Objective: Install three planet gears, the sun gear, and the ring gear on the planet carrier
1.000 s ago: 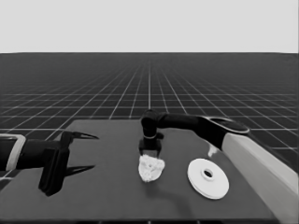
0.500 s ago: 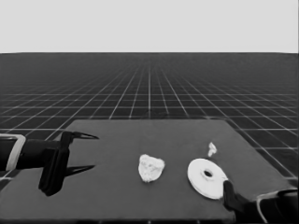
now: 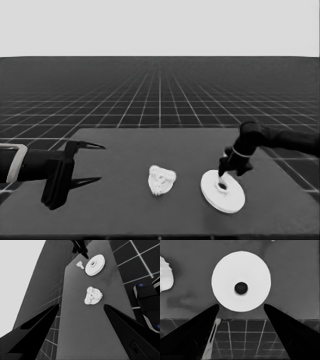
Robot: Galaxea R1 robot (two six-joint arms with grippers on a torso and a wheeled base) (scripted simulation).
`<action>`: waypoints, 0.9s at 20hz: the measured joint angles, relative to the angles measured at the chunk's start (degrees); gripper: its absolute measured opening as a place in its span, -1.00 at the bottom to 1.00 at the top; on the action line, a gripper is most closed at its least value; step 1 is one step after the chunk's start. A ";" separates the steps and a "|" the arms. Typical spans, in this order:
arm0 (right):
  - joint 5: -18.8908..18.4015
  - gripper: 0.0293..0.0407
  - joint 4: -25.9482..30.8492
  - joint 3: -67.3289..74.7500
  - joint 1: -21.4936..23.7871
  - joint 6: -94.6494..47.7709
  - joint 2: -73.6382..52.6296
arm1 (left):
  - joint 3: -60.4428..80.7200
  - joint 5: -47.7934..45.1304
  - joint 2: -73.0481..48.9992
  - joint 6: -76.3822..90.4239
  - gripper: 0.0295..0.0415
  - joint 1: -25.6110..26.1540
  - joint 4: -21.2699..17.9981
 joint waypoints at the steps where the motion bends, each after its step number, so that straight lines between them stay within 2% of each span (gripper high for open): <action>1: -0.10 0.61 0.11 -0.47 0.00 0.14 0.23 | 0.00 0.00 0.00 0.00 0.49 0.00 0.00; 2: -0.16 0.61 0.17 -0.75 0.00 0.22 0.37 | 0.00 0.00 0.00 0.00 0.49 0.00 0.00; 3: 2.53 0.61 -4.64 -2.35 -5.19 -0.18 1.12 | 0.00 0.00 0.00 0.00 0.49 0.00 0.00; 5: 5.29 0.61 -8.82 -5.25 -10.62 -0.93 2.50 | 0.00 0.00 0.00 0.00 0.49 0.00 0.00; 7: 6.32 0.61 -10.10 -6.61 -12.26 -1.29 3.15 | 0.00 0.00 0.00 0.00 0.49 0.00 0.00; 12: 6.83 0.61 -10.71 -7.29 -12.98 -1.47 3.47 | 0.00 0.00 0.00 0.00 0.49 0.00 0.00; 13: 6.85 -0.01 -10.73 -7.32 -13.00 -1.48 3.47 | 0.00 0.00 0.00 0.00 0.49 0.00 0.00; 18: 6.85 -0.03 -10.74 -7.33 -13.00 -1.49 3.48 | 0.00 0.00 0.00 0.00 0.49 0.00 0.00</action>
